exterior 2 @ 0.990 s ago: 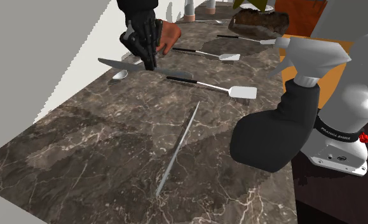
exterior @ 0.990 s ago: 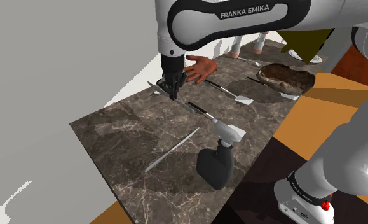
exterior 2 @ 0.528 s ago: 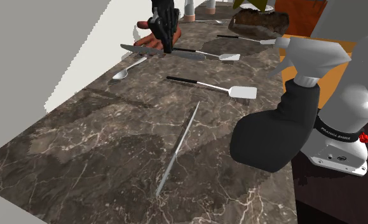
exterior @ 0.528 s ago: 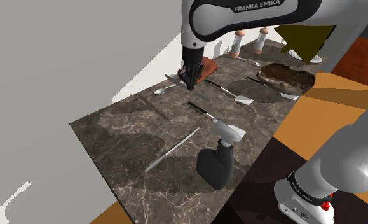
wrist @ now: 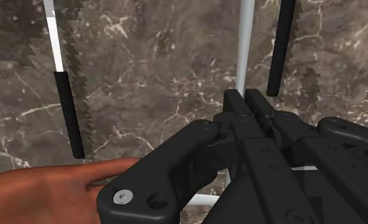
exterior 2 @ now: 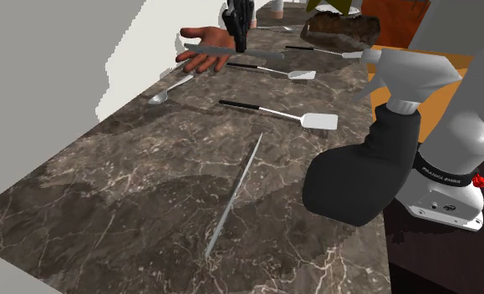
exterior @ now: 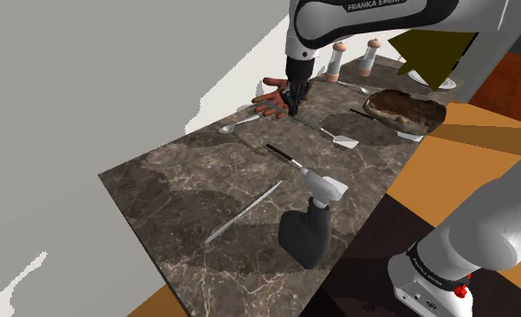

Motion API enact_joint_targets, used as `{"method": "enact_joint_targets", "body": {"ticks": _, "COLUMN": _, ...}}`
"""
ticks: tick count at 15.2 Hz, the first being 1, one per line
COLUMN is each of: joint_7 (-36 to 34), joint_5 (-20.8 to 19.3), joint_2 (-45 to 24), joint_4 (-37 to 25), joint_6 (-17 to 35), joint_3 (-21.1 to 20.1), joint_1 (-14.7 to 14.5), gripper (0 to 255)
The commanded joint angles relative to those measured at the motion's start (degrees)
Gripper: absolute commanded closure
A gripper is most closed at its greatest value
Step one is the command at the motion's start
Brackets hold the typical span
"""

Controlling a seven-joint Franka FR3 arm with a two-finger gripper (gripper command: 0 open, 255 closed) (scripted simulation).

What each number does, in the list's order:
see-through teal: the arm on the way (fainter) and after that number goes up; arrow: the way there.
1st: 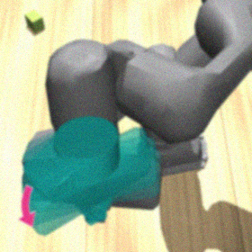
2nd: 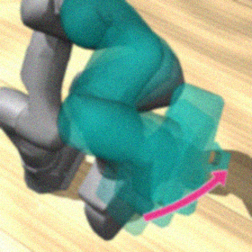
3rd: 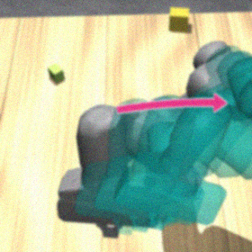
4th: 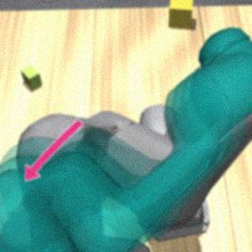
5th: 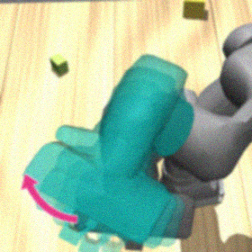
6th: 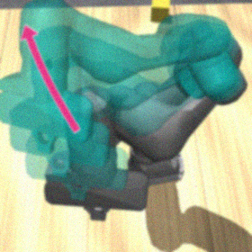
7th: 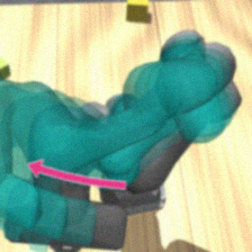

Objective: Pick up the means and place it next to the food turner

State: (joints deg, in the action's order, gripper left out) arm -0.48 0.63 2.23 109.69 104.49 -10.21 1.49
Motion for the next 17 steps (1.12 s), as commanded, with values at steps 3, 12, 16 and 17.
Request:
{"method": "enact_joint_targets", "body": {"ticks": 3, "joint_7": 5.3, "joint_5": -0.4, "joint_2": -0.3, "joint_4": -0.6, "joint_6": -0.3, "joint_3": 2.8, "joint_1": 2.6, "gripper": 255}}
{"method": "enact_joint_targets", "body": {"ticks": 12, "joint_7": 17.0, "joint_5": -1.4, "joint_2": -3.6, "joint_4": -4.8, "joint_6": -1.2, "joint_3": 8.8, "joint_1": 8.5, "gripper": 255}}
{"method": "enact_joint_targets", "body": {"ticks": 16, "joint_7": 22.0, "joint_5": -1.5, "joint_2": -6.4, "joint_4": -8.5, "joint_6": -1.9, "joint_3": 11.2, "joint_1": 11.1, "gripper": 255}}
{"method": "enact_joint_targets", "body": {"ticks": 17, "joint_7": 23.2, "joint_5": -1.5, "joint_2": -7.3, "joint_4": -9.5, "joint_6": -2.1, "joint_3": 11.8, "joint_1": 11.8, "gripper": 255}}
